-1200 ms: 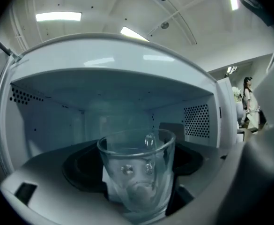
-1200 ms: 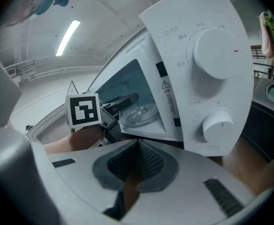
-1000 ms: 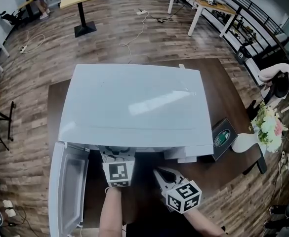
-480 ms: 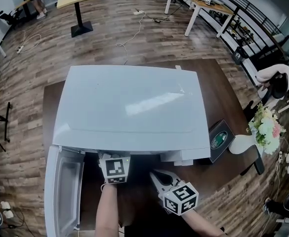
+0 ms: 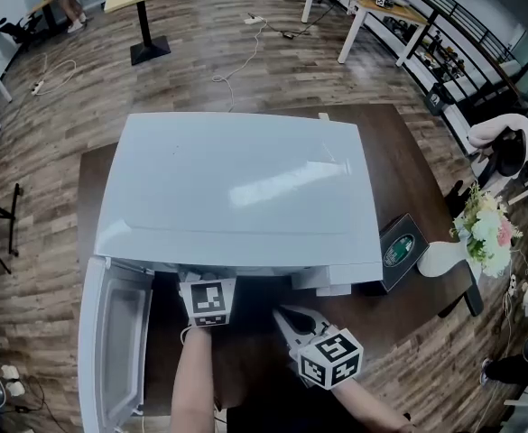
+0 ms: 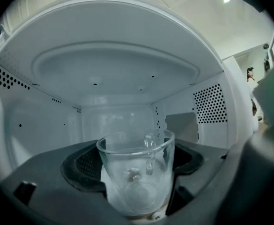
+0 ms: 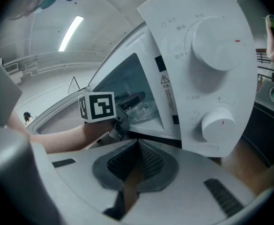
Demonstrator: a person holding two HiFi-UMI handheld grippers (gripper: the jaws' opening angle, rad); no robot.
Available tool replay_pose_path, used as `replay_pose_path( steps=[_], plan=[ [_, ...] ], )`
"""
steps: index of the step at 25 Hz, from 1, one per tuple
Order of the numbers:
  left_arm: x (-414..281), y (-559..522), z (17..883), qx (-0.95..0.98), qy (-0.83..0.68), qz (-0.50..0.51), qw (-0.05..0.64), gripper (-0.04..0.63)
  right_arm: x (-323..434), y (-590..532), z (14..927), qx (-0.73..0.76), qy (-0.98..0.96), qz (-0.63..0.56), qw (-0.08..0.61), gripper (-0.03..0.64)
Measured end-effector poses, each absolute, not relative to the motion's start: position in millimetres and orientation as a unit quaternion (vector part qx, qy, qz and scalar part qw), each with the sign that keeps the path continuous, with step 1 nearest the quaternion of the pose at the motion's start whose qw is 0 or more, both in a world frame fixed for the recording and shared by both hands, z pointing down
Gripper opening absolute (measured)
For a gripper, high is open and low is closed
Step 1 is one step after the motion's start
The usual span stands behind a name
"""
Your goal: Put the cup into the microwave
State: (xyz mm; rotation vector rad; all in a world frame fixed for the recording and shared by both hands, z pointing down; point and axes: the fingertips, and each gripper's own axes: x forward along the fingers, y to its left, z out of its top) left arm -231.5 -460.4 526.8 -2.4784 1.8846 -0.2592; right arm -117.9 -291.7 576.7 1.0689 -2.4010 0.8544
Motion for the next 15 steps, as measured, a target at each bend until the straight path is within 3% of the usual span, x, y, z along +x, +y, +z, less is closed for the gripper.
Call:
replay_pose_path(
  steps=[15],
  plan=[
    [-230.2,-457.1,523.7,-0.798,0.599,-0.067,0.001,0.401,-111.8,-275.2,572.2,0.382,-0.854,0.303,0.183,-0.006]
  ],
)
